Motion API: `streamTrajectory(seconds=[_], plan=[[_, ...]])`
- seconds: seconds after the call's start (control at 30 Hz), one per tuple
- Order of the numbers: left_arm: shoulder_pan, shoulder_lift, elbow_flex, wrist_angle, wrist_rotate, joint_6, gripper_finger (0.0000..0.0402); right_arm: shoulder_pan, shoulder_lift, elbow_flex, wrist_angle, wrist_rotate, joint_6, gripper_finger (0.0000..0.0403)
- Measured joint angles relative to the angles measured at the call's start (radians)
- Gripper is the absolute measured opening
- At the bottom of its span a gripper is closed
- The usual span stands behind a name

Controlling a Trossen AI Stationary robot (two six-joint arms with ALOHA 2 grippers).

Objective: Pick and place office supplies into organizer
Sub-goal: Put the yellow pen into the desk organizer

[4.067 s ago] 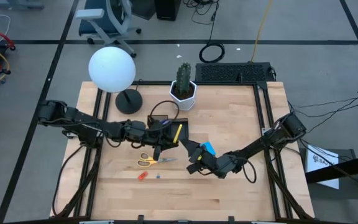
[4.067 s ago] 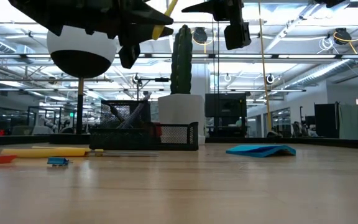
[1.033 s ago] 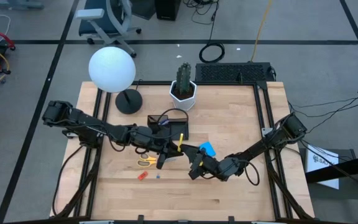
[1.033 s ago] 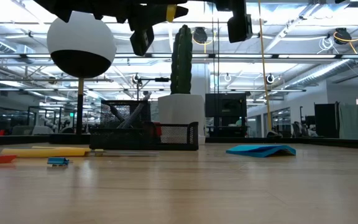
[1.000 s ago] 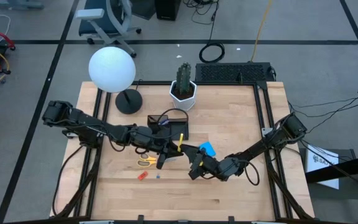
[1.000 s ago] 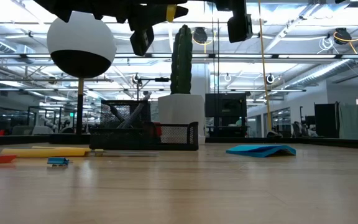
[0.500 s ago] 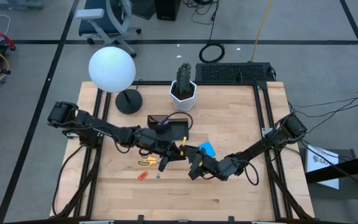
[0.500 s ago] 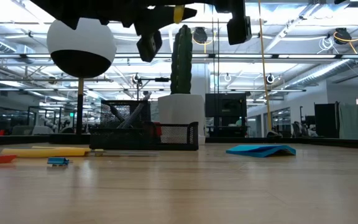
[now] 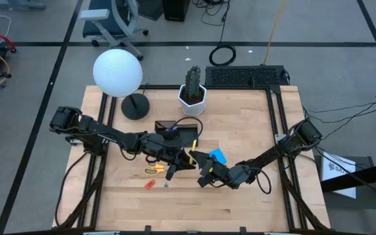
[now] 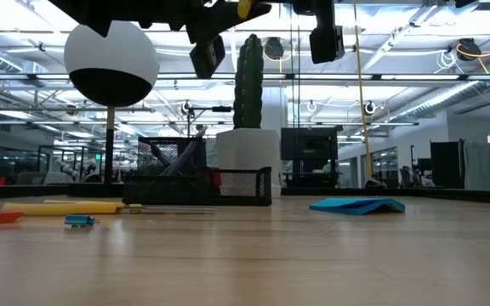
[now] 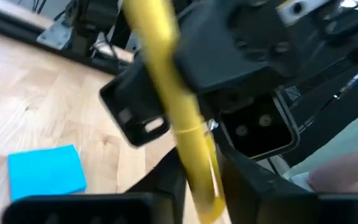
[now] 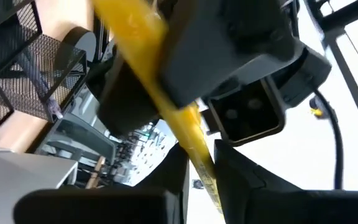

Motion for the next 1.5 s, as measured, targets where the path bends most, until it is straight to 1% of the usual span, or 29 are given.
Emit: streamTrajectory(seconds=[0.1,0.27,0.4,0.5,0.53,0.6,0.67,0.77,0.87,0.97,1.1,1.2,1.23,1.3,1.5], plan=[[0.002,-0.003,0.004,0.019,0.035,0.016,0.0129,-0.001,0.001,0.0,0.025,0.001,0.018,0.0033],[0.017,-0.005,0.004,0.06,0.087,0.047,0.0188,-0.002,0.001,0.0,0.039,0.018,0.029,0.0028],[0.018,-0.043,0.003,0.033,0.08,0.094,0.0211,-0.005,0.0,0.002,0.066,0.026,0.036,0.0028],[0.017,-0.101,0.001,-0.065,0.038,0.135,0.0216,-0.005,0.0,0.002,0.078,0.032,0.034,0.0028],[0.017,-0.118,0.002,-0.091,0.01,0.143,0.0216,-0.005,0.0,0.002,0.088,0.035,0.034,0.0028],[0.012,-0.171,0.002,-0.196,-0.067,0.155,0.0217,-0.005,-0.003,0.001,0.091,0.049,0.032,0.0028],[-0.001,-0.213,0.001,-0.281,-0.185,0.164,0.0217,-0.005,-0.005,0.002,0.097,0.042,0.056,0.0028],[-0.034,-0.274,-0.003,-0.418,-0.388,0.189,0.0217,-0.004,-0.018,0.002,0.106,0.053,0.099,0.0028],[-0.084,-0.322,0.001,-0.458,-0.559,0.223,0.0218,-0.022,-0.026,0.002,0.099,0.039,0.18,0.0028],[-0.135,-0.348,0.001,-0.468,-0.686,0.276,0.0218,-0.045,-0.041,0.002,0.093,-0.011,0.301,0.0028],[-0.201,-0.378,0.0,-0.465,-0.849,0.344,0.0218,-0.1,-0.06,0.002,0.013,-0.122,0.568,0.0028],[-0.241,-0.388,0.0,-0.472,-0.955,0.384,0.0218,-0.157,-0.078,0.002,-0.111,-0.273,0.843,0.0028],[-0.251,-0.39,-0.001,-0.471,-0.98,0.393,0.0218,-0.181,-0.08,0.002,-0.144,-0.347,0.946,0.0028],[-0.266,-0.397,0.0,-0.467,-1.018,0.407,0.0218,-0.234,-0.08,0.002,-0.181,-0.503,1.147,0.0028],[-0.293,-0.429,0.0,-0.514,-1.06,0.432,0.0218,-0.387,-0.08,0.002,-0.213,-0.846,1.575,0.0028]])
